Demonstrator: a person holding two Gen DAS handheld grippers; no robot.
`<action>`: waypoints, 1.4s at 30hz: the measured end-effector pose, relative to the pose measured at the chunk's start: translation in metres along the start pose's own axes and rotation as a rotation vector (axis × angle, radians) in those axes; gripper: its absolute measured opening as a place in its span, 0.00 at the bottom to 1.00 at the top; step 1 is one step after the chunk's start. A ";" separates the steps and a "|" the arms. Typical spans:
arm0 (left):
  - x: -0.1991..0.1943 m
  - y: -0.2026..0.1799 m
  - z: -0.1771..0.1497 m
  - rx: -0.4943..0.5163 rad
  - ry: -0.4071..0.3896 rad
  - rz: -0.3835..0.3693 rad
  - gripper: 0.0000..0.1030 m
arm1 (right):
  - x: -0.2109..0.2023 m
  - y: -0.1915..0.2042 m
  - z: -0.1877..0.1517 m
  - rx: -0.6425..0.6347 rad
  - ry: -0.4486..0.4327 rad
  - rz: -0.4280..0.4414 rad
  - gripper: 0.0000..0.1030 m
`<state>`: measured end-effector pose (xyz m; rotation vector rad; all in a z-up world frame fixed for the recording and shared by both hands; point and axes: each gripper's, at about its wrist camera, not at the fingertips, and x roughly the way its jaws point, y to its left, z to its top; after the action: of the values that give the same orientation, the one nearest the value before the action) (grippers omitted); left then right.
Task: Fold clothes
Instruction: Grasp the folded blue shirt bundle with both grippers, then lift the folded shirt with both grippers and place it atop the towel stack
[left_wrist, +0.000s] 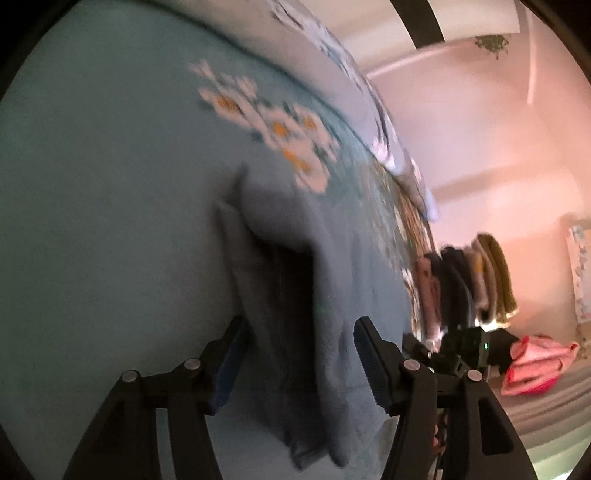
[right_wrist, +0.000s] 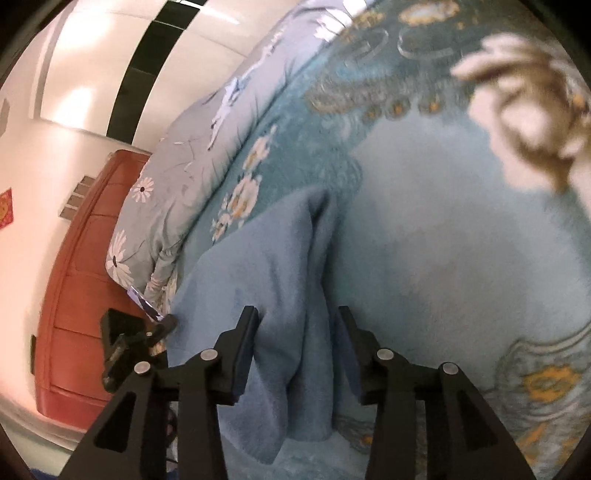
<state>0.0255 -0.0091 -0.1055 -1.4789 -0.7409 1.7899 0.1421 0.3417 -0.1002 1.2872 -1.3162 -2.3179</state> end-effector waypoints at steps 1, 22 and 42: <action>0.004 -0.004 -0.003 0.012 -0.005 0.012 0.59 | 0.001 0.002 -0.001 -0.002 -0.001 0.005 0.43; -0.071 -0.112 -0.084 0.234 -0.207 -0.074 0.18 | -0.103 0.095 -0.028 -0.308 -0.064 0.061 0.15; -0.039 -0.412 -0.035 0.654 -0.211 -0.344 0.18 | -0.366 0.159 0.024 -0.564 -0.491 0.040 0.15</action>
<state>0.1268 0.2063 0.2345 -0.6974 -0.4092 1.7026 0.3081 0.4545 0.2455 0.5350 -0.6678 -2.7870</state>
